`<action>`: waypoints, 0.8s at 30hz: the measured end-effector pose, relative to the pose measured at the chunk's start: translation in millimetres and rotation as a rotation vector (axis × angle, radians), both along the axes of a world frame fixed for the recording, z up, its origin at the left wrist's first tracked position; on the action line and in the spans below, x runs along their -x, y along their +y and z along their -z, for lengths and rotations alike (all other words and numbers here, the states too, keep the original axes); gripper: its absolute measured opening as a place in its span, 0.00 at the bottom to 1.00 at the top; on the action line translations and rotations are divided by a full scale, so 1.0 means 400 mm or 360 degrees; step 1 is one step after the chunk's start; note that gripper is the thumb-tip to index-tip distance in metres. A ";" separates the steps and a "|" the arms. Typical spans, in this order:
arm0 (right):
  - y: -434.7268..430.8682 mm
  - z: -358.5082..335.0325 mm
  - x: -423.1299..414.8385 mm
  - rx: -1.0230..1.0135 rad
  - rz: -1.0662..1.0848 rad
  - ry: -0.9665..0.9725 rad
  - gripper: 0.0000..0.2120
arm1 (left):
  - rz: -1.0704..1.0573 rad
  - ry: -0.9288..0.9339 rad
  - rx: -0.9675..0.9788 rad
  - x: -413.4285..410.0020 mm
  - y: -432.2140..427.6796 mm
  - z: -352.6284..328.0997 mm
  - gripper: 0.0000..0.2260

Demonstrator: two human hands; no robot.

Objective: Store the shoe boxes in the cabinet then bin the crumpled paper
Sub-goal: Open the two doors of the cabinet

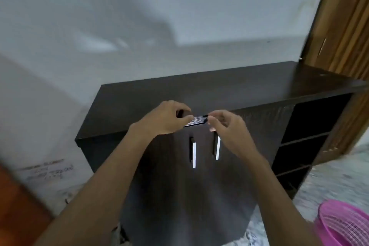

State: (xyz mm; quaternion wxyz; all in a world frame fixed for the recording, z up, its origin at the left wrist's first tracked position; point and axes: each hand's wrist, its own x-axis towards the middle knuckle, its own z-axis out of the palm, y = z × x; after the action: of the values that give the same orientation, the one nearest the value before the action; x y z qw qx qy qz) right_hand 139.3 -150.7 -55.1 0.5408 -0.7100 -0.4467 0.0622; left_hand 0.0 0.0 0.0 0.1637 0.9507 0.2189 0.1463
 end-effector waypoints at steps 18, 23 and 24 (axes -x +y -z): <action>0.085 0.224 0.118 -0.0138 0.0218 0.0671 0.23 | -0.0213 -0.0265 0.0005 0.000 -0.014 0.046 0.13; 0.087 0.233 0.133 -0.0041 0.0383 0.0602 0.26 | -0.0196 -0.0256 0.0015 0.001 -0.015 0.041 0.13; 0.085 0.230 0.136 -0.0013 0.0393 0.0595 0.25 | -0.0197 -0.0255 0.0021 0.002 -0.016 0.041 0.13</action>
State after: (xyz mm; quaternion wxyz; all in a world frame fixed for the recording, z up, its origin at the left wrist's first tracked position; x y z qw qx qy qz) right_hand 85.0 -116.9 -147.1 0.6206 -0.7332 -0.2487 0.1243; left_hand -0.7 -6.3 -16.6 0.1775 0.9196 0.2643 0.2302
